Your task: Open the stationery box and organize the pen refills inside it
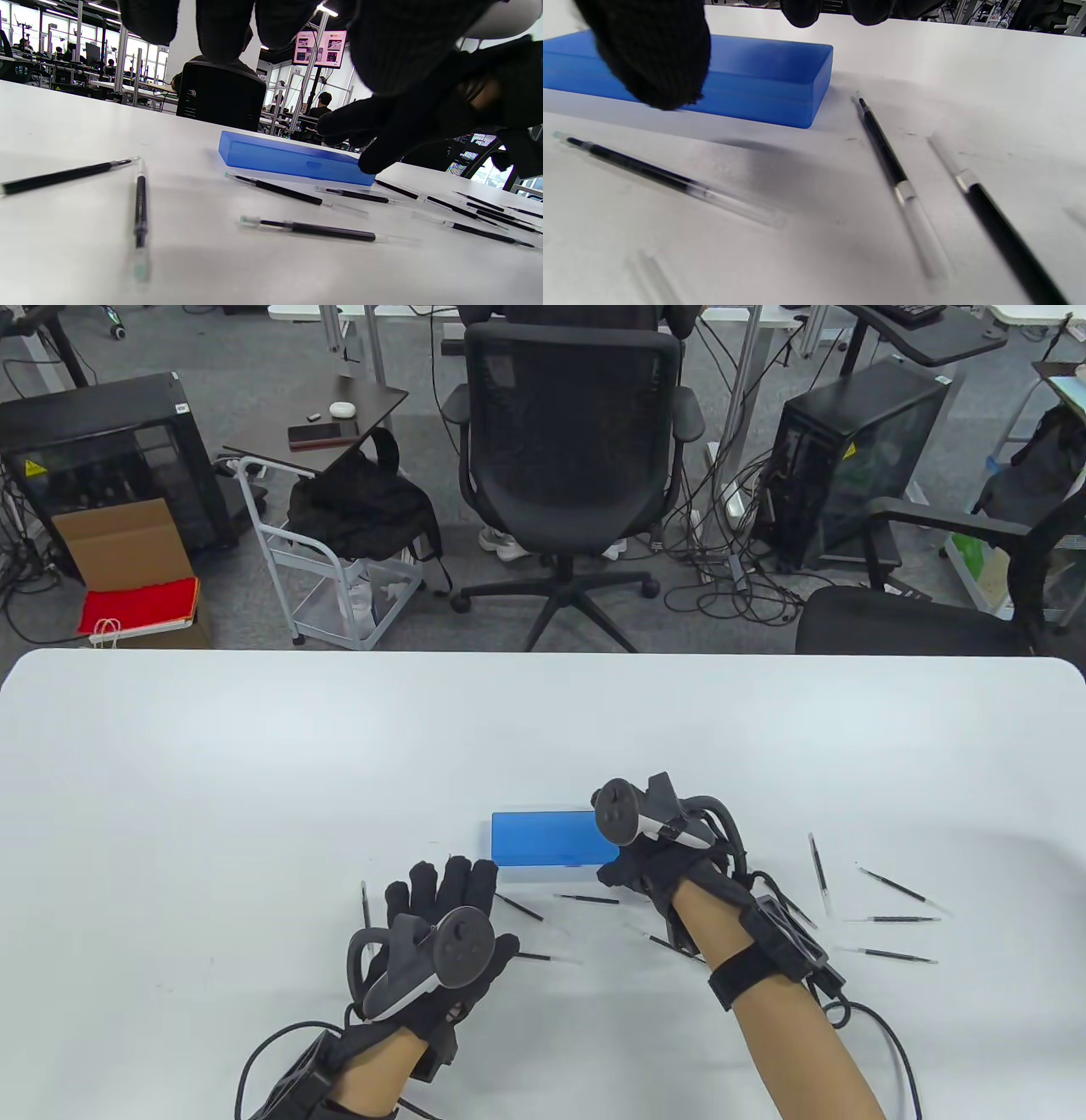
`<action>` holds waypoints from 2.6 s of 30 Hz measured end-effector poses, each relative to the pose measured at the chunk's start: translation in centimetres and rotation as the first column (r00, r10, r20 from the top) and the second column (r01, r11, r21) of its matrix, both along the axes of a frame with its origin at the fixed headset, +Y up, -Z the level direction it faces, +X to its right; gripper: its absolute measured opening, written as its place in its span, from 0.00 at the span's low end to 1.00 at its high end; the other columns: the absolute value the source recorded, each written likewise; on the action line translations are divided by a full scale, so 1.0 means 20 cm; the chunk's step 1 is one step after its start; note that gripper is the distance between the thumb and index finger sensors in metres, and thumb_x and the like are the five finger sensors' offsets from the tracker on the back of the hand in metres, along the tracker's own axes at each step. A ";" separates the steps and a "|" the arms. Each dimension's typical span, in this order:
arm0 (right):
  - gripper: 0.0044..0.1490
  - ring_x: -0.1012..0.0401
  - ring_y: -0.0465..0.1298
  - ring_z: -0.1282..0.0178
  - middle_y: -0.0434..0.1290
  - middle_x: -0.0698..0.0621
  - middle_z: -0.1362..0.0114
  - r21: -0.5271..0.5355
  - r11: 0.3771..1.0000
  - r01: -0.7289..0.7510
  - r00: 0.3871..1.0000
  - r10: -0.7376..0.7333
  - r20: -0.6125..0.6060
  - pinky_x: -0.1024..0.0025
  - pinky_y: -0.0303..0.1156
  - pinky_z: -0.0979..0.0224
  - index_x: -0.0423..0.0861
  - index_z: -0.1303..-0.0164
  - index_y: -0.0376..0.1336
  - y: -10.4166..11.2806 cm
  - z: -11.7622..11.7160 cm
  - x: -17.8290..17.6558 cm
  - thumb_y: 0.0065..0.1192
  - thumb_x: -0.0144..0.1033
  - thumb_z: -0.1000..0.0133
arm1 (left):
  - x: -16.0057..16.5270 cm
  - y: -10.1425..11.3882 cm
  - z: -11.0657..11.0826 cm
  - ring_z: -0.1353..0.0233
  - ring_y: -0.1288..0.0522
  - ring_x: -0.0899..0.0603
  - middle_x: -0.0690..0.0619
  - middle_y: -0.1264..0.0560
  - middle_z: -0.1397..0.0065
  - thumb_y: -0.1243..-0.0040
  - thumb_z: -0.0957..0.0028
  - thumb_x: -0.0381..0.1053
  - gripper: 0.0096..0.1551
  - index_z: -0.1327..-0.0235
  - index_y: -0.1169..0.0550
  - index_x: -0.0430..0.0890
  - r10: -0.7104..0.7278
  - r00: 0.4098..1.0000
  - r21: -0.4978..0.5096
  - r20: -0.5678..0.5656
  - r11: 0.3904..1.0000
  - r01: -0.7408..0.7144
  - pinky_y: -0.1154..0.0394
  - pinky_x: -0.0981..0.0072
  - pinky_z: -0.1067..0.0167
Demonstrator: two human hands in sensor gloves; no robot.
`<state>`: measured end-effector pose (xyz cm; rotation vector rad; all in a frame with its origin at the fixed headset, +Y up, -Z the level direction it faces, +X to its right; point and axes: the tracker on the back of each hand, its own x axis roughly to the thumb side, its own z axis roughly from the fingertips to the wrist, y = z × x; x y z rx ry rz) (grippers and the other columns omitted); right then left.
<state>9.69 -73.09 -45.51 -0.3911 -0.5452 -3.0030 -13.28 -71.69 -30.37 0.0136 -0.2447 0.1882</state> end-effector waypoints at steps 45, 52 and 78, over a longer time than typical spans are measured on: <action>0.58 0.42 0.69 0.19 0.67 0.41 0.12 0.193 0.973 0.125 0.905 -0.032 -0.424 0.40 0.62 0.18 0.49 0.12 0.54 -0.02 1.05 0.29 0.73 0.57 0.52 | 0.33 0.00 0.23 0.32 0.16 0.35 0.47 0.20 0.27 0.37 0.52 0.72 0.47 0.23 0.28 0.47 -0.102 0.866 0.155 0.490 0.987 0.029 0.27 0.38 0.28; 0.58 0.43 0.71 0.19 0.67 0.42 0.12 0.209 0.975 0.072 0.905 0.024 -0.426 0.41 0.63 0.18 0.50 0.12 0.53 -0.07 1.04 0.29 0.72 0.58 0.51 | 0.42 -0.10 0.24 0.33 0.16 0.37 0.46 0.23 0.23 0.32 0.57 0.73 0.54 0.21 0.31 0.47 -0.235 0.815 0.074 0.529 0.970 0.231 0.27 0.38 0.29; 0.39 0.40 0.69 0.18 0.74 0.40 0.16 0.088 0.972 0.217 0.910 -0.169 -0.378 0.38 0.62 0.18 0.48 0.20 0.66 0.07 0.90 0.29 0.64 0.49 0.43 | 0.46 -0.11 0.25 0.29 0.18 0.36 0.47 0.26 0.20 0.19 0.68 0.66 0.63 0.19 0.34 0.45 -0.400 0.785 0.160 0.473 0.915 0.370 0.31 0.34 0.27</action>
